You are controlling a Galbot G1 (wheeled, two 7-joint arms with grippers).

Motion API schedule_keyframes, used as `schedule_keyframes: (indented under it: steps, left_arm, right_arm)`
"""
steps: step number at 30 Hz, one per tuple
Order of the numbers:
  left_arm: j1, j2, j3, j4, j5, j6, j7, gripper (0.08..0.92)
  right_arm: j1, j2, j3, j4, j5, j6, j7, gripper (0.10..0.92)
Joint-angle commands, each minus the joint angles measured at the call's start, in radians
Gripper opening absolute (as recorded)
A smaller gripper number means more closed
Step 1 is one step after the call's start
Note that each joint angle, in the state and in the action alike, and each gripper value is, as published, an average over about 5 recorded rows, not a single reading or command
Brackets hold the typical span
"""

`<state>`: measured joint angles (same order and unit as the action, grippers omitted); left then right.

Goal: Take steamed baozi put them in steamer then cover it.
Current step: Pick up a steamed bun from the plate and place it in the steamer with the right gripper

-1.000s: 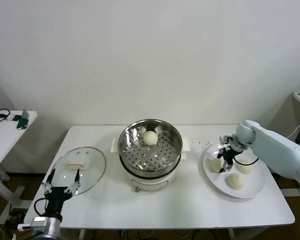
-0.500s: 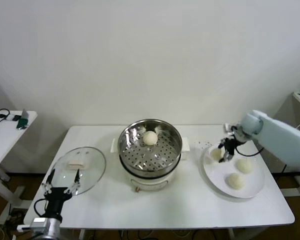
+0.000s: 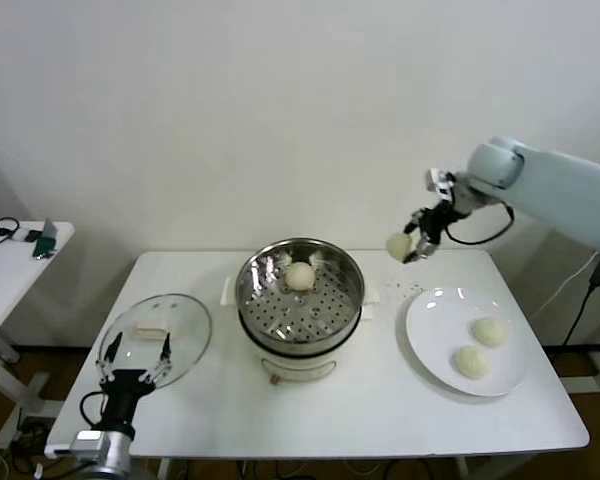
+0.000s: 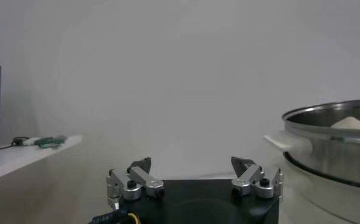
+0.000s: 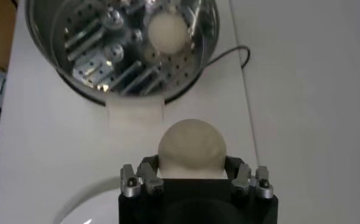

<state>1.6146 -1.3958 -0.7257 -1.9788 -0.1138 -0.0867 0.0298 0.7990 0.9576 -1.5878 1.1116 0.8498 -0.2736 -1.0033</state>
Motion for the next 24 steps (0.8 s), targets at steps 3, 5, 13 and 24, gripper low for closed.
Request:
schedule_keyframes:
  steps: [3,5,13,24]
  left_arm:
    - [0.008,0.017,0.009,-0.007,-0.010,0.000,0.004,0.823]
    - [0.011,0.023,0.010,-0.007,-0.012,0.000,0.004,0.823]
    - [0.005,0.035,0.010,-0.004,-0.017,0.004,0.005,0.823]
    - [0.018,0.053,0.001,0.001,-0.029,-0.003,0.004,0.823]
  right_arm:
    - [0.079,0.250,-0.119,0.024,0.223,-0.049,0.064,0.696]
    - [0.051,0.303,-0.112,-0.005,0.223,-0.052,0.069,0.696]
    - [-0.035,0.473,-0.115,-0.134,0.220,-0.048,0.060,0.696]
    - [-0.107,0.622,-0.154,-0.231,0.206,-0.034,0.041,0.704]
